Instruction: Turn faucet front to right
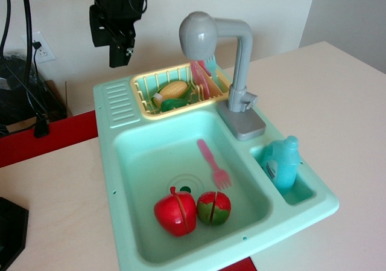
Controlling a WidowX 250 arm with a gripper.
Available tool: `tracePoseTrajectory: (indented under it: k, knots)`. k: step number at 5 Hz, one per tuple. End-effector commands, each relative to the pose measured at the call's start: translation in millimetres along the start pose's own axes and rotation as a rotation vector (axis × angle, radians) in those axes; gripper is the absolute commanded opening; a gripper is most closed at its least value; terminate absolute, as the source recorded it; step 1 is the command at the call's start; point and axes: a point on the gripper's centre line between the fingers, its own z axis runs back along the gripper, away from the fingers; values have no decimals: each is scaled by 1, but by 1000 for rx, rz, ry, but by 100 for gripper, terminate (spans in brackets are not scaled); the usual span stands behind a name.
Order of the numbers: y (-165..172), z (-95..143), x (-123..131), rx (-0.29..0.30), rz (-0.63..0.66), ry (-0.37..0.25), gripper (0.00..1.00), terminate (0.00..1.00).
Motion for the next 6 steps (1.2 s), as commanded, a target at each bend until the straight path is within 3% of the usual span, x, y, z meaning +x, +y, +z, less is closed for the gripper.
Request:
tracePoseTrajectory:
  k: [1,2,4,6]
  knots:
    - [-21,24,-19,-266,-184,-48,100,0]
    - [-28,26,-33,-320,-226,-71,100,0]
    - [-31,17,-68,-202,-240,-81,100,0]
    - [-30,19,-70,-190,-245,-112,100,0]
